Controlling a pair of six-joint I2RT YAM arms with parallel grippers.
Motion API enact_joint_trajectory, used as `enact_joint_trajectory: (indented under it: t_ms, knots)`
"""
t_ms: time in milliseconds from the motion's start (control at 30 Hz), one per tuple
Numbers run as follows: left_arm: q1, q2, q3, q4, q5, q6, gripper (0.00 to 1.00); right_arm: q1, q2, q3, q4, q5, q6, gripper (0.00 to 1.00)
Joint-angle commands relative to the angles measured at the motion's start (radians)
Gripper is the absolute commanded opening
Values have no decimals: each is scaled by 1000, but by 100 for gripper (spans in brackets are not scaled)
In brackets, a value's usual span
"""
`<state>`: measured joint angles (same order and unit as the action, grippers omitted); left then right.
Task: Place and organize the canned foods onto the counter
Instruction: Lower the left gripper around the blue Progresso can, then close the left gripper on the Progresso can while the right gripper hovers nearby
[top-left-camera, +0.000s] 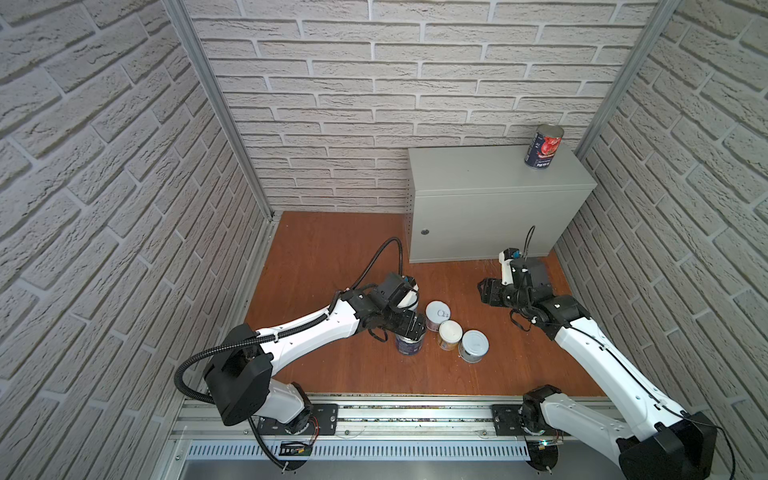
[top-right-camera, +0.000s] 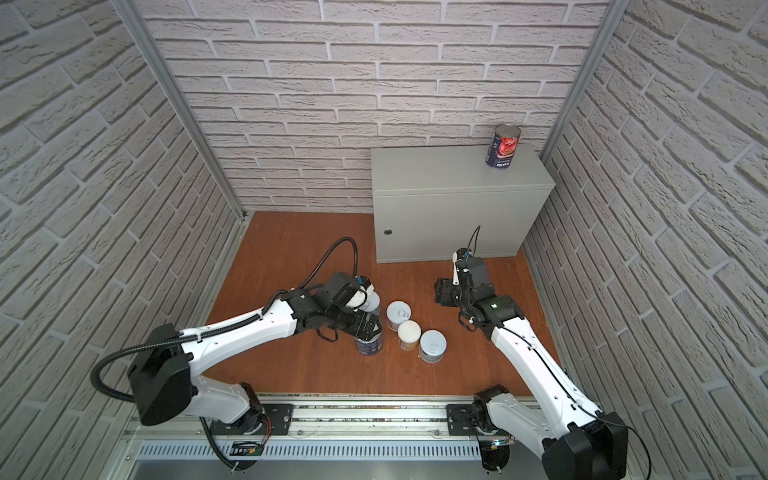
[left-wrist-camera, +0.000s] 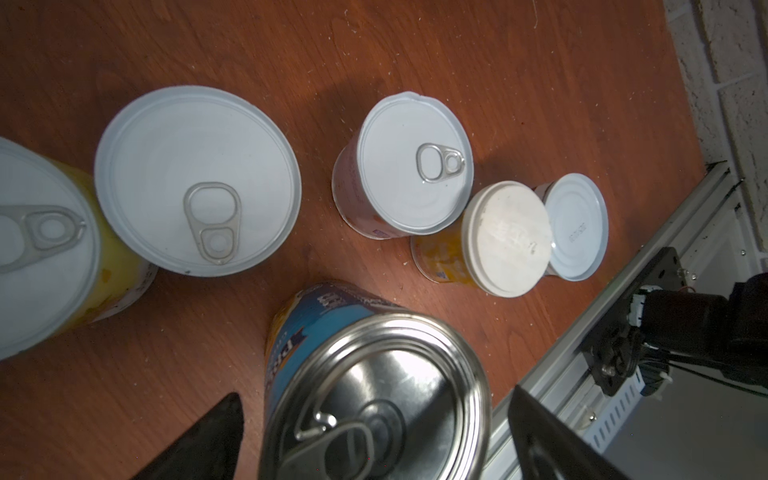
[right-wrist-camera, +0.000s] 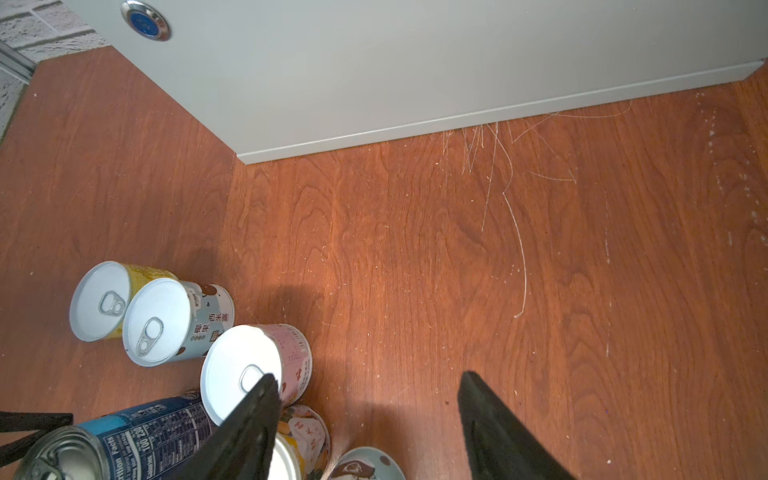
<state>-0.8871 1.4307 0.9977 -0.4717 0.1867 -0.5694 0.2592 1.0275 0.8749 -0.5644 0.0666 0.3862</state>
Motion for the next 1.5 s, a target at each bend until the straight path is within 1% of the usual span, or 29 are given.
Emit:
enact_joint_trajectory:
  t_ms: [0, 400, 600, 900, 967, 1100, 1167, 1233, 1467]
  knots:
    - [-11, 16, 33, 11, -2, -3, 98, 5, -13, -11, 32, 14, 12, 70]
    - [-56, 73, 48, -32, -93, 28, 99, 5, -20, -11, 25, 12, 8, 69]
    - [-56, 107, 46, -20, -102, 28, 98, 5, -23, -14, 23, 11, 8, 69]
    - [-55, 126, 39, 10, -78, 28, 98, 5, -21, -10, 15, 25, 13, 70]
    - [-55, 132, 37, 14, -78, 29, 93, 4, -18, -8, 16, 23, 13, 69]
    - [-55, 144, 36, 16, -81, 32, 78, 5, -12, -5, 11, 25, 12, 70]
    - [-56, 143, 35, 17, -85, 32, 74, 5, -12, -5, 10, 27, 13, 70]
    - [-55, 142, 36, 15, -91, 35, 68, 4, -13, -5, 10, 26, 13, 70]
    - [-55, 152, 49, 9, -108, 57, 53, 5, -12, 0, 6, 11, 19, 70]
